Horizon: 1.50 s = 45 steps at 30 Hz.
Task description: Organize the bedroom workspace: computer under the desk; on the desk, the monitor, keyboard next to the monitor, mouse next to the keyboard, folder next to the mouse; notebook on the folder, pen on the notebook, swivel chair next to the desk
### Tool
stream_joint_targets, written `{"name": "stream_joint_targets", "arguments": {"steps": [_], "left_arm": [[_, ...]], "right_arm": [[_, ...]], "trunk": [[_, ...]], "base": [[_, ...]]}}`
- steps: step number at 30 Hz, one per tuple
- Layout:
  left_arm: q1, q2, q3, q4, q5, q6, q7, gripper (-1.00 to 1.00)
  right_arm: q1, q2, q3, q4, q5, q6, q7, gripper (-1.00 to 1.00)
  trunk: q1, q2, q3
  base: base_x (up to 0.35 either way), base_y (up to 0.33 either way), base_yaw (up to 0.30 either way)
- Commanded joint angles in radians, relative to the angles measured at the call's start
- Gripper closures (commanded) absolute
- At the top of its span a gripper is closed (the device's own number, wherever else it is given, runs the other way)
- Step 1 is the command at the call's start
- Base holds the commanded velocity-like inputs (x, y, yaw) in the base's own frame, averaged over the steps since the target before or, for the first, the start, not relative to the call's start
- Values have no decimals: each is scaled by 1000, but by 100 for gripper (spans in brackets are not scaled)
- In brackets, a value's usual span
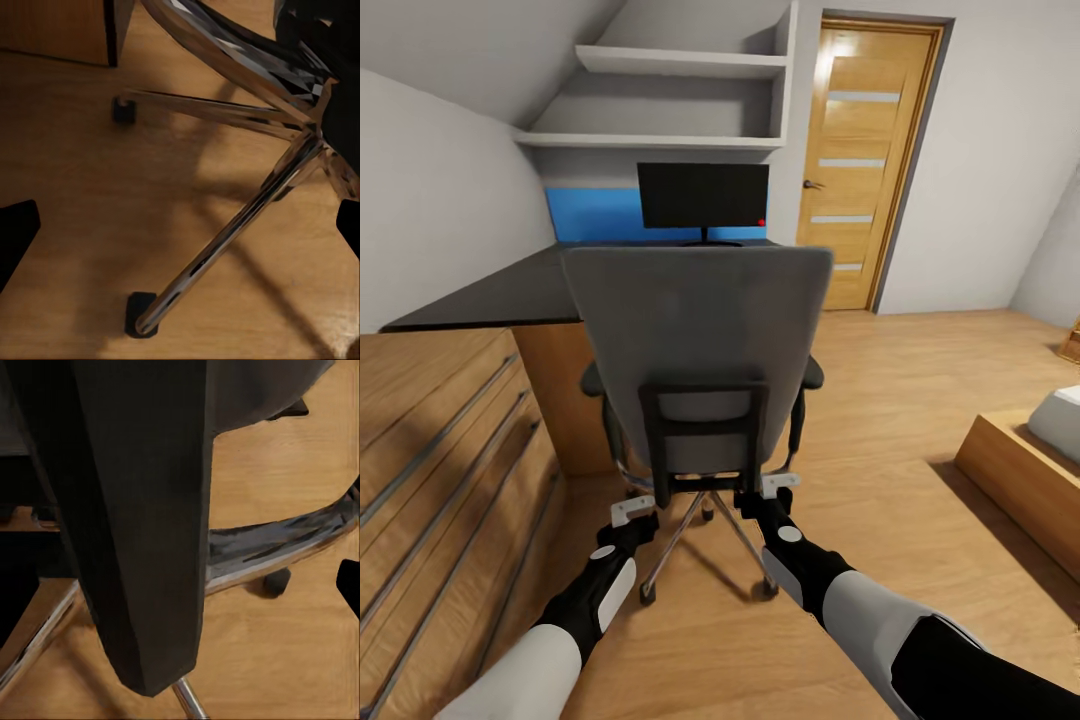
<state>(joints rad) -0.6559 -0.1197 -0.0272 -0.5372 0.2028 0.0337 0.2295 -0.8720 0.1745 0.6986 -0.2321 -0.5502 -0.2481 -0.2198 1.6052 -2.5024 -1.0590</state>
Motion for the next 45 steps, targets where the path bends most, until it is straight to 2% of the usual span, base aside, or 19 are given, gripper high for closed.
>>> {"name": "stream_joint_targets", "arguments": {"steps": [1,20,32,45], "left_arm": [[-1,0,-5,-4,4,3,2,-100],[-1,5,-4,-4,6,5,1,-100],[-1,12,-3,-4,6,5,-1,-100],[-1,13,-3,-4,6,5,-1,-100]], "right_arm": [[-1,0,9,0,-8,-3,-5,-100],[-1,0,9,0,-8,-3,-5,-100],[-1,0,9,0,-8,-3,-5,-100],[-1,0,9,0,-2,-3,-4,-100]], "trunk": [[0,0,-1],[0,0,0],[0,0,0],[0,0,0]], "base": [[273,-172,-110],[276,-170,-15],[313,-14,4],[317,0,113]]}}
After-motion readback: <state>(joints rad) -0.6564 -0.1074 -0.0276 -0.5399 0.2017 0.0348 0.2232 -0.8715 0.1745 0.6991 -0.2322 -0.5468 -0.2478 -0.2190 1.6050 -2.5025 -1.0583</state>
